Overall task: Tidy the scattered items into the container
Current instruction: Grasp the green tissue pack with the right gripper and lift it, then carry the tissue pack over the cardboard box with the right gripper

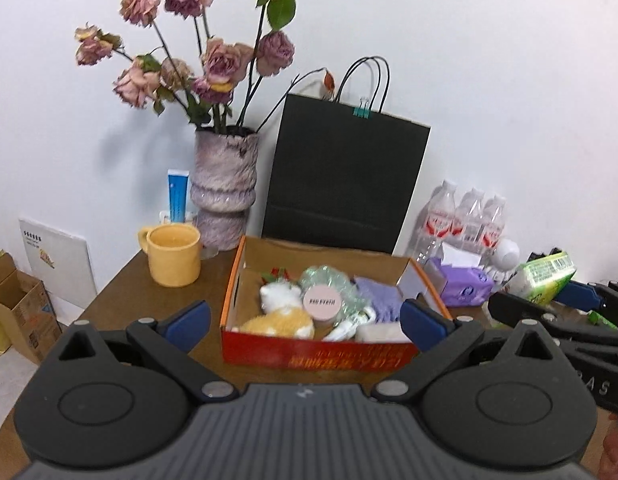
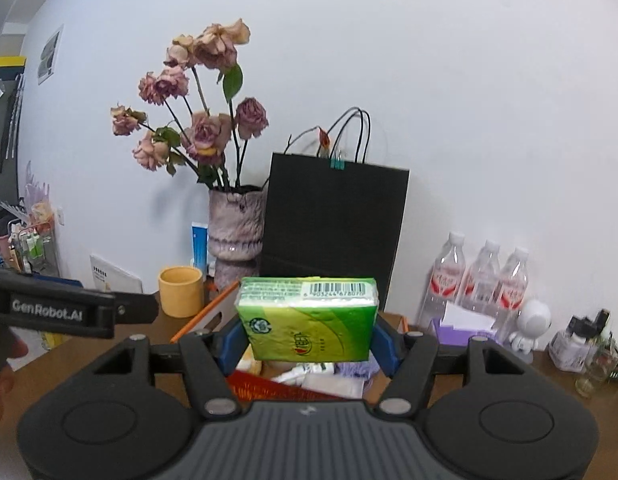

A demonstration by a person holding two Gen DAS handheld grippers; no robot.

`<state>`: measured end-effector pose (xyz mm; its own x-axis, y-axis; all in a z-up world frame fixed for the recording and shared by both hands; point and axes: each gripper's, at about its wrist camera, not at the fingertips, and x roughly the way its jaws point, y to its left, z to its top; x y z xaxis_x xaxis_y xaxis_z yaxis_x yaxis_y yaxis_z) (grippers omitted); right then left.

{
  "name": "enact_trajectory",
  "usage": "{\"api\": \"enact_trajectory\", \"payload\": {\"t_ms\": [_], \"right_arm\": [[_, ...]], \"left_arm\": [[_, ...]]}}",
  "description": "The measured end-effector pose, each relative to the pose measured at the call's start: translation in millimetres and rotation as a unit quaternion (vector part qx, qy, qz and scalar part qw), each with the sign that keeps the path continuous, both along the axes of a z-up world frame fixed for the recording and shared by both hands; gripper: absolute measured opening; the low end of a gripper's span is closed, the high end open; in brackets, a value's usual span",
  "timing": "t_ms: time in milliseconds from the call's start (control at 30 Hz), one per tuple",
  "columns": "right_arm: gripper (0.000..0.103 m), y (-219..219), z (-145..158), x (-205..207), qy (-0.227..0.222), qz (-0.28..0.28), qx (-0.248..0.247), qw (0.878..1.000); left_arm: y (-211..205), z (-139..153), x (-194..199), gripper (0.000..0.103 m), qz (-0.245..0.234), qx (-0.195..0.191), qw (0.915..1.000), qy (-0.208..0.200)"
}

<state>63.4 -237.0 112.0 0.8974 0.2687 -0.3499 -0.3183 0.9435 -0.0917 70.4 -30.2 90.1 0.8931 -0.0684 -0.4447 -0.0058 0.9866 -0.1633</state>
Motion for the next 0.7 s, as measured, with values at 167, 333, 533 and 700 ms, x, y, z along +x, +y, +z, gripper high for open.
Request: {"api": "enact_trajectory", "payload": {"t_ms": [167,333,533,700], "right_arm": [[0.062,3.0,14.2,14.6,0.003,-0.004,-0.014,1.000],[0.063,3.3,19.1,37.0,0.021,-0.009,-0.017,1.000],[0.062,1.5,17.3,71.3,0.048,-0.022,-0.013,0.999],[0.062,3.3,13.7,108.9,0.074,-0.035,-0.010,0.997]], "left_arm": [[-3.6,17.1,21.6,0.103,-0.003,0.009,0.9999,0.011],[-1.8,25.9,50.2,0.103,0.001,0.012,0.9995,0.028],[-2.0,30.6,87.7,0.103,0.011,0.015,0.9984,0.053],[-4.7,31.8,122.2,0.103,0.004,0.011,0.9976,0.068]]}}
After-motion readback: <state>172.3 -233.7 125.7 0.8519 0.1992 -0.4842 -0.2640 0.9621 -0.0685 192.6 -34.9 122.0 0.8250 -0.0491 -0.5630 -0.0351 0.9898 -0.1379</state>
